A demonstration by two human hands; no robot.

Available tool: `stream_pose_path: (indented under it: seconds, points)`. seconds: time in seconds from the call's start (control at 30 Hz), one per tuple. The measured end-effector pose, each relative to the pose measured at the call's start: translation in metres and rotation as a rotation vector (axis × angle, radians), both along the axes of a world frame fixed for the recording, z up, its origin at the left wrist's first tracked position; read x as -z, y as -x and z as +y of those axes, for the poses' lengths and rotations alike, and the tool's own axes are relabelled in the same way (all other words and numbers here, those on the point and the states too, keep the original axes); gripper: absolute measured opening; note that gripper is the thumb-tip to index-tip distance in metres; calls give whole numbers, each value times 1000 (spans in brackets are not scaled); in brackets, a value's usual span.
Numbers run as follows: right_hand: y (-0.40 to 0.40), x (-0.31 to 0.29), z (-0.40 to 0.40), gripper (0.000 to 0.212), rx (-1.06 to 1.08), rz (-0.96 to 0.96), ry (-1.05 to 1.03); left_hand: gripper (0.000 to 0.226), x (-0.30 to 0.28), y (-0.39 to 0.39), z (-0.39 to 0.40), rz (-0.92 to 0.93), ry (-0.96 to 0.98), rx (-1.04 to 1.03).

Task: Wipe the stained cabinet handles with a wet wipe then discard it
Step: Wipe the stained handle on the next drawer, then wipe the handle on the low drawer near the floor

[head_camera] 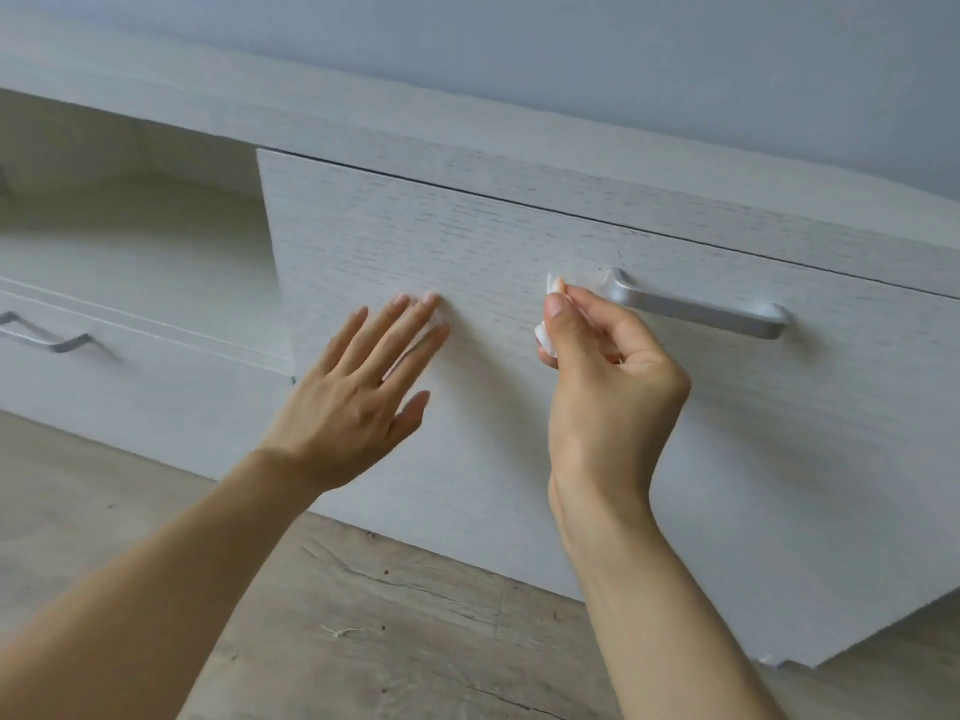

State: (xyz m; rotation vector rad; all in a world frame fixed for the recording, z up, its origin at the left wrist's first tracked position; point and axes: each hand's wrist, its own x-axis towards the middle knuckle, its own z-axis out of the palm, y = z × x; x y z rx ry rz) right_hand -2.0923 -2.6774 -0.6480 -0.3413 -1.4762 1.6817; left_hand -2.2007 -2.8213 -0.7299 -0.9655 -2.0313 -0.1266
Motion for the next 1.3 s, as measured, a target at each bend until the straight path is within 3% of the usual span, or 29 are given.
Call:
stream_pose_path:
  seconds: [0.17,0.4,0.67,0.93,1.3]
  points:
    - [27,7,-40,5,-220,-132,-70,51,-18,-4,-52,-55,212,-109]
    - [69,11,-106,8,-435,-258,-361,51,-23,2,-141,-184,344,-297]
    - [126,50,-215,6,-509,-373,-413,54,2,71,-288,-239,505,-327]
    - [183,95,-335,4,-420,-513,-257,60,63,155,-404,-359,356,-321]
    - [211,121,-391,12,-156,-556,-107,58,104,208,-421,-371,107,-42]
